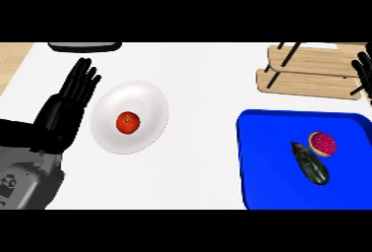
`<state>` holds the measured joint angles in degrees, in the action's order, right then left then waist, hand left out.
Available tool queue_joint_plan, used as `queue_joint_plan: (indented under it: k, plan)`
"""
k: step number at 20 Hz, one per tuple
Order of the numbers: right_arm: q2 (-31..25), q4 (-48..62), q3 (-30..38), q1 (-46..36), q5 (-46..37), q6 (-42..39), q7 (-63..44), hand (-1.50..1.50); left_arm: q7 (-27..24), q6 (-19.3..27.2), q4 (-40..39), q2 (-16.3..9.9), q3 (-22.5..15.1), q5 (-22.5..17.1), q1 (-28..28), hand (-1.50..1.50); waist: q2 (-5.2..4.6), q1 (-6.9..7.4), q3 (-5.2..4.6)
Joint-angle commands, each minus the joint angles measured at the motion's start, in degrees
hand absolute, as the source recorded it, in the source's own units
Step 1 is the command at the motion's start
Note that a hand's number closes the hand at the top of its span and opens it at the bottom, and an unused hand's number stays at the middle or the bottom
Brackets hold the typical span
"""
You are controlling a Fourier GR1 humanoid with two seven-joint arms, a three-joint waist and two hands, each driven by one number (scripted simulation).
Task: Pick the cupcake from the tray and place it in the tiered shelf
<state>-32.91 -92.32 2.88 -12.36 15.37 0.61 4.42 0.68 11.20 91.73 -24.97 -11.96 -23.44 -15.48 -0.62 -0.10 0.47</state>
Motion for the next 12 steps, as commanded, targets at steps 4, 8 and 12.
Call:
queue_joint_plan:
  k: [4, 8, 12]
  plan:
    - [-6.17, 17.59, 3.8, -4.86, 11.92, -22.45, 3.53, -1.5, -1.04, 1.02, -5.18, 0.21, -3.52, 7.33, -0.29, 0.0, -0.41, 1.55, -0.23]
    - [12.37, 21.75, 5.1, 0.18, 29.55, -19.32, -0.79, 1.5, -0.26, 0.95, -5.52, 0.49, -3.88, 6.48, 1.24, 0.0, -2.83, 1.11, 2.13]
    - [-5.17, 31.92, 4.81, -0.78, -5.09, -6.46, 12.53, 1.5, -1.05, 2.52, -7.2, 3.24, -8.19, 10.39, 1.99, 0.0, -1.22, 2.41, -0.07]
